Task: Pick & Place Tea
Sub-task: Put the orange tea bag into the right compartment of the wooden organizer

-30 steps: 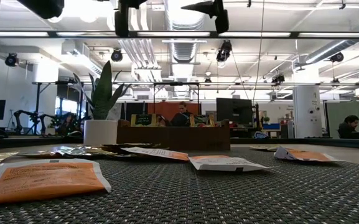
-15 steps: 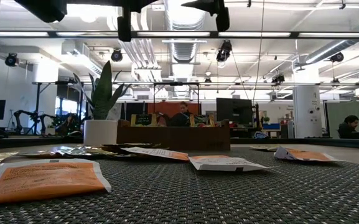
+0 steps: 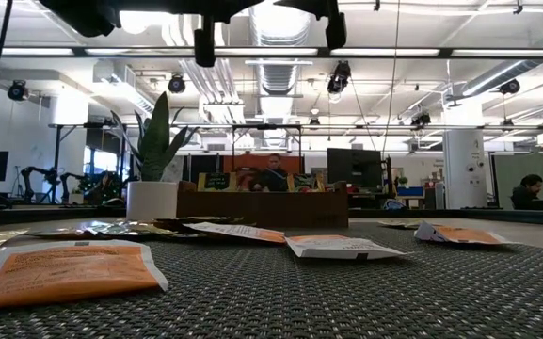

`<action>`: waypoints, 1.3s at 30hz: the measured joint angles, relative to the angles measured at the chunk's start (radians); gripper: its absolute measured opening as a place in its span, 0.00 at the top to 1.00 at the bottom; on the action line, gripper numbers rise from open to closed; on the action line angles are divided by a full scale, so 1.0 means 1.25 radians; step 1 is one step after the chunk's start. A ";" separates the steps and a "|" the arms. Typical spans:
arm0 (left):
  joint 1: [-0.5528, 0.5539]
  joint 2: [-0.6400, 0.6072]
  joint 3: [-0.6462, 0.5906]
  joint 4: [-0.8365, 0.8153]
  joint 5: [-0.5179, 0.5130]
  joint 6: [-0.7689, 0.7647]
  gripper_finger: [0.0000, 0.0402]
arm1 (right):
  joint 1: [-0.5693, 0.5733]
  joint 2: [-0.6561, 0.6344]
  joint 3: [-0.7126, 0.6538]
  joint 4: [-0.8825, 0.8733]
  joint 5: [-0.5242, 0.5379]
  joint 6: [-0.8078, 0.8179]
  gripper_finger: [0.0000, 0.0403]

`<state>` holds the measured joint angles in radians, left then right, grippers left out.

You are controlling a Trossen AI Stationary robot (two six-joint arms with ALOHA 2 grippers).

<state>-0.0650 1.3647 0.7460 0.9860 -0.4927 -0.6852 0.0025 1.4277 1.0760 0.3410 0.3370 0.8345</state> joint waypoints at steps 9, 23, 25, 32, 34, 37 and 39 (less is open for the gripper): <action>0.007 0.002 0.000 -0.011 -0.009 0.003 1.00 | -0.002 0.000 -0.001 -0.003 0.002 -0.029 0.95; 0.001 -0.017 0.003 -0.301 -0.004 -0.017 0.82 | -0.079 -0.077 -0.001 -0.232 -0.001 -0.149 0.98; 0.001 -0.021 0.003 -0.357 0.018 -0.028 0.78 | -0.111 -0.089 0.019 -0.368 -0.039 -0.160 0.98; -0.010 -0.049 0.002 -0.462 0.043 -0.031 0.76 | -0.180 -0.026 0.161 -0.786 -0.224 -0.276 0.98; -0.009 -0.053 0.008 -0.464 0.022 -0.006 0.76 | -0.178 -0.002 0.211 -0.843 -0.284 -0.309 0.98; 0.002 -0.059 0.029 -0.462 -0.018 0.046 0.76 | -0.178 0.050 0.282 -0.945 -0.358 -0.338 0.98; 0.015 -0.060 0.047 -0.458 -0.019 0.073 0.76 | -0.170 0.094 0.322 -1.007 -0.383 -0.357 0.98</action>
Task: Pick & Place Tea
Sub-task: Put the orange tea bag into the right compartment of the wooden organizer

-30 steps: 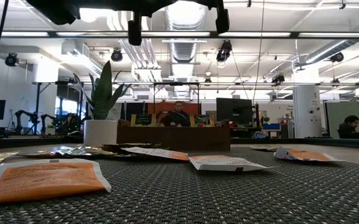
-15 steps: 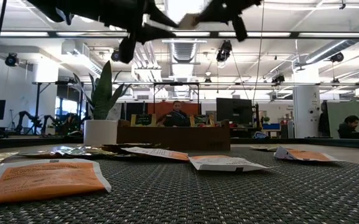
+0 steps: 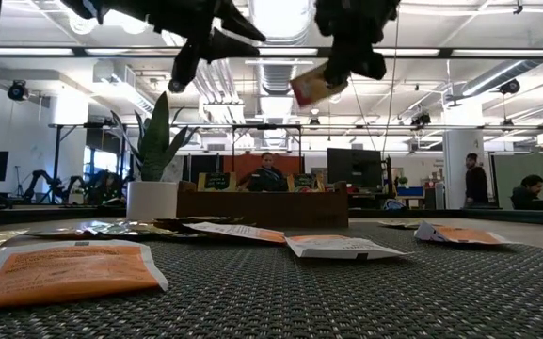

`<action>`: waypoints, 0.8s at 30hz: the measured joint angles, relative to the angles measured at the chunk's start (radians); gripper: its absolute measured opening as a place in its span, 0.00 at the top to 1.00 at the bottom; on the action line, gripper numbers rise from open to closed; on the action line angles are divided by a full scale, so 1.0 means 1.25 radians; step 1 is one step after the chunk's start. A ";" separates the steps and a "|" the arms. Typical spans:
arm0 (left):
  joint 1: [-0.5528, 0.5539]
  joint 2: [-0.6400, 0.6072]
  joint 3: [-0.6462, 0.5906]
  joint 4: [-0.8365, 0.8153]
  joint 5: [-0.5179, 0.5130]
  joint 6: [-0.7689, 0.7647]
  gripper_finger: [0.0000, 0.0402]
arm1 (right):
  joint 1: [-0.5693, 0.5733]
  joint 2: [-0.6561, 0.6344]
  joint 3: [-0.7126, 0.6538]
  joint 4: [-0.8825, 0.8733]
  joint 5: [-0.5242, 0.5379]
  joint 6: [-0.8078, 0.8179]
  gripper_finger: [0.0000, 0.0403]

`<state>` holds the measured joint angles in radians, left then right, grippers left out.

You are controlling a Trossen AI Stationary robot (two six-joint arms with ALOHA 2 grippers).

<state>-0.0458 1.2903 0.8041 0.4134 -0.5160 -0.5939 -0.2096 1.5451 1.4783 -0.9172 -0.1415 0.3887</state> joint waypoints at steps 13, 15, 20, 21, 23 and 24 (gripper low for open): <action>0.041 0.026 0.036 -0.089 0.206 0.084 0.76 | 0.046 0.152 0.198 -0.124 -0.058 -0.104 0.98; 0.041 0.030 0.036 -0.085 0.228 0.105 0.76 | 0.046 0.153 0.203 -0.126 -0.058 -0.111 0.98; 0.042 0.040 0.036 -0.080 0.233 0.125 0.76 | 0.044 0.151 0.216 -0.130 -0.060 -0.109 0.98; 0.042 0.043 0.036 -0.080 0.233 0.125 0.76 | 0.044 0.151 0.216 -0.130 -0.062 -0.108 0.98; 0.042 0.050 0.039 -0.081 0.236 0.125 0.76 | 0.044 0.151 0.216 -0.130 -0.063 -0.108 0.98; 0.042 0.055 0.041 -0.081 0.238 0.126 0.76 | 0.044 0.151 0.216 -0.130 -0.063 -0.107 0.98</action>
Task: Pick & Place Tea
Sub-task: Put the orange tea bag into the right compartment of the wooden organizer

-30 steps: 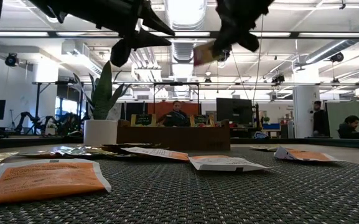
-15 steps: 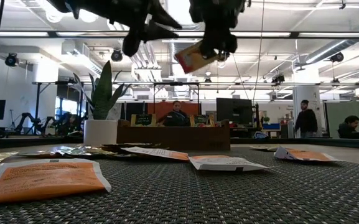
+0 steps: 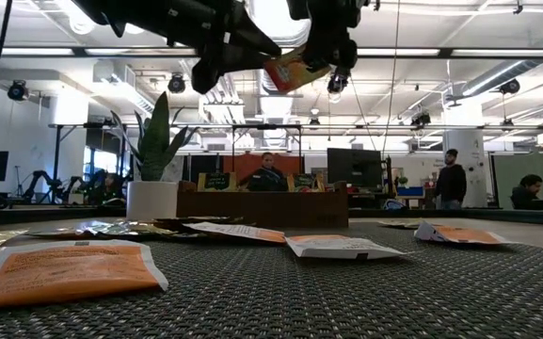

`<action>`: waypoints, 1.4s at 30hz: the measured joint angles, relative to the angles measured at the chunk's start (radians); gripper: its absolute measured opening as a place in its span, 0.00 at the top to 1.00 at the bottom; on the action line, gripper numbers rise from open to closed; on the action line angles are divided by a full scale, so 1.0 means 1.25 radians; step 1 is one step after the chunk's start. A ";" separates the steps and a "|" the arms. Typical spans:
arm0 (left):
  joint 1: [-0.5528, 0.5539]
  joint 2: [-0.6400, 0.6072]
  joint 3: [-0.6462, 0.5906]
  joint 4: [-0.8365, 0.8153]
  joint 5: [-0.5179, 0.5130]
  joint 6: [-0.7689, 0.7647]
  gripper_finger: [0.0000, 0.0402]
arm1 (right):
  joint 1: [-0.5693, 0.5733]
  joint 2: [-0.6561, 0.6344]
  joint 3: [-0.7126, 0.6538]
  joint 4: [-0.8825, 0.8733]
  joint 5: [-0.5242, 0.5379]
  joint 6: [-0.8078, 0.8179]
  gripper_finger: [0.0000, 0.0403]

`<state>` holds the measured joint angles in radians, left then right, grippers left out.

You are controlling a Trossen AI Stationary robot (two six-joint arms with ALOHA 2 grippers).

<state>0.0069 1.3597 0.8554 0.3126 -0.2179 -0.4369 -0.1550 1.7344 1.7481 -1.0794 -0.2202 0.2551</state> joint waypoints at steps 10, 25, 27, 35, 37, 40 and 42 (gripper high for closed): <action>-0.006 0.078 0.036 -0.002 0.079 -0.018 0.76 | 0.000 0.001 0.000 0.006 0.001 0.009 0.98; -0.030 0.141 0.054 -0.027 0.065 -0.028 0.81 | 0.000 0.001 -0.001 -0.075 -0.005 -0.036 0.98; -0.030 0.124 0.053 -0.054 0.062 -0.029 0.81 | 0.000 0.001 -0.001 -0.134 0.023 -0.048 0.98; -0.029 0.075 0.078 -0.060 -0.110 -0.062 0.81 | 0.000 0.001 -0.001 -0.175 0.026 -0.017 0.98; -0.026 0.085 0.097 -0.052 -0.159 -0.118 0.81 | 0.000 0.001 -0.001 -0.138 0.015 0.018 0.98; -0.021 0.112 0.118 -0.026 -0.182 -0.223 0.81 | 0.001 0.001 -0.001 -0.081 0.012 0.069 0.98; -0.021 0.131 0.132 -0.020 -0.191 -0.282 0.81 | 0.001 0.001 -0.001 -0.065 0.011 0.090 0.98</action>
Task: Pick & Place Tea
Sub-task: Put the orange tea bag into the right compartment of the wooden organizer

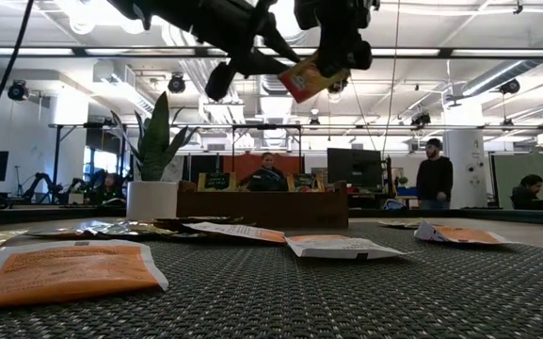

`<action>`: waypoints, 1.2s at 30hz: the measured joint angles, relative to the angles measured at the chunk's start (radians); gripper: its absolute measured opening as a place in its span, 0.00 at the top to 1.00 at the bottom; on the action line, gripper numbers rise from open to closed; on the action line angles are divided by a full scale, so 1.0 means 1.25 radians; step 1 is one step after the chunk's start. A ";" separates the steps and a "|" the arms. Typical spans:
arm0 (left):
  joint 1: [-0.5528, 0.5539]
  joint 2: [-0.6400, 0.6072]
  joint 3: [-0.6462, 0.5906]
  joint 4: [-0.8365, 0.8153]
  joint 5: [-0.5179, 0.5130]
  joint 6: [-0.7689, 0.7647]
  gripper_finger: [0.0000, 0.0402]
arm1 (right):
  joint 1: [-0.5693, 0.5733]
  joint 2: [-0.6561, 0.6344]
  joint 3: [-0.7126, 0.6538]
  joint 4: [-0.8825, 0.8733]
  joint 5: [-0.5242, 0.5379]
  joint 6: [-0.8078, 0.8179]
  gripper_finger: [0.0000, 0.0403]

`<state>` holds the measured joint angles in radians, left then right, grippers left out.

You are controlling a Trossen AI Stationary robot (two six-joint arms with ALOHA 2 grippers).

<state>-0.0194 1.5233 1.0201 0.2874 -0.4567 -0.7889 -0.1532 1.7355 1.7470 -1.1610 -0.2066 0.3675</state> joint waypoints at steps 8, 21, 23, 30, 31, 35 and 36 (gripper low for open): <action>0.000 0.012 0.007 -0.001 -0.027 -0.085 0.81 | 0.000 0.000 0.000 -0.005 0.019 0.038 0.98; 0.000 0.040 0.006 0.004 -0.028 -0.104 0.81 | -0.001 0.000 -0.001 -0.032 0.042 0.020 0.98; -0.001 0.044 0.006 0.007 -0.028 -0.103 0.81 | -0.001 0.000 -0.001 -0.036 0.042 0.020 0.98; -0.001 0.050 0.006 0.016 -0.028 -0.103 0.81 | -0.002 0.000 -0.002 -0.038 0.048 0.009 0.98; -0.002 0.053 0.006 0.016 -0.028 -0.104 0.81 | -0.002 0.000 -0.002 -0.038 0.057 0.000 0.98; -0.005 0.060 0.006 0.016 -0.018 -0.106 0.81 | -0.002 0.000 -0.002 -0.037 0.069 -0.036 0.98; -0.006 0.060 0.006 0.016 -0.018 -0.105 0.81 | -0.002 0.000 -0.002 -0.034 0.069 -0.042 0.98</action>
<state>-0.0273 1.5986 1.0271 0.3076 -0.4797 -0.9205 -0.1551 1.7355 1.7443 -1.2036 -0.1207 0.3148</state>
